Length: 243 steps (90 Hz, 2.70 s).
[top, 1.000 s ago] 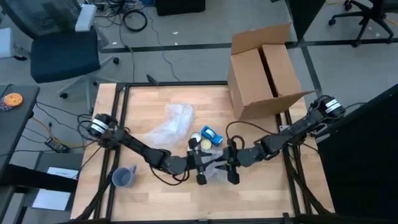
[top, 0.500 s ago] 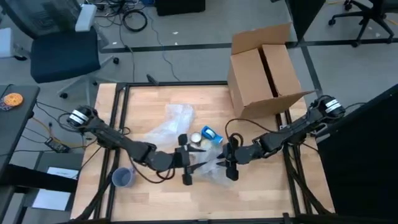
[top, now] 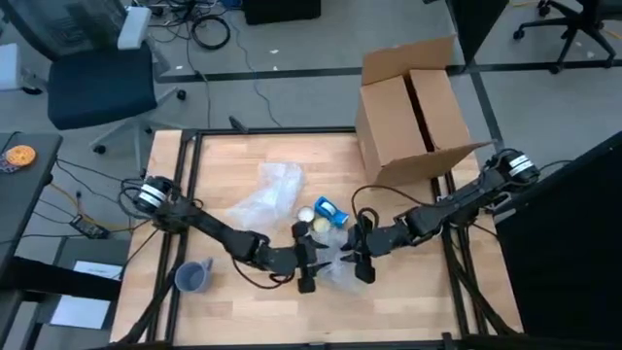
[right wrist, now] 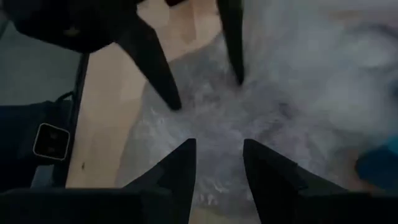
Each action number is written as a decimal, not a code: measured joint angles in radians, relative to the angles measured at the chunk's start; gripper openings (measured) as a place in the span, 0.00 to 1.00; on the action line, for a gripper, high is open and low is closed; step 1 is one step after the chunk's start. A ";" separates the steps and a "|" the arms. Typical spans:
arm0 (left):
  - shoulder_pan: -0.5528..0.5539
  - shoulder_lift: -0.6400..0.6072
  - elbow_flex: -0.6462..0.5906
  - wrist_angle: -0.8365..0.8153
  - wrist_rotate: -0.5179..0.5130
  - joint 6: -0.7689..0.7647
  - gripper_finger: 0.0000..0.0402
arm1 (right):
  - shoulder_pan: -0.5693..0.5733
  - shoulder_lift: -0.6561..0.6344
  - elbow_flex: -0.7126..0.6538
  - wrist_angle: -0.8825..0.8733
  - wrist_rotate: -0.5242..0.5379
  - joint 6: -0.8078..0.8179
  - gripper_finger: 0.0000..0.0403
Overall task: Wrap mug
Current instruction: Wrap the black mug with the transparent bubble wrap
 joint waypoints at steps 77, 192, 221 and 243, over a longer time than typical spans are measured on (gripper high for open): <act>-0.041 -0.361 0.001 -0.364 0.040 0.055 0.47 | -0.046 0.224 0.237 -0.369 -0.049 -0.220 0.24; 0.004 -0.074 -0.103 -0.002 0.271 -0.060 0.47 | -0.090 0.447 0.850 -1.004 -0.183 -0.413 0.24; 0.004 -0.074 -0.103 -0.002 0.271 -0.061 0.47 | -0.055 0.446 0.875 -1.012 -0.175 -0.349 0.24; 0.004 -0.074 -0.103 -0.002 0.271 -0.058 0.47 | -0.020 0.442 0.943 -0.971 -0.079 -0.407 0.24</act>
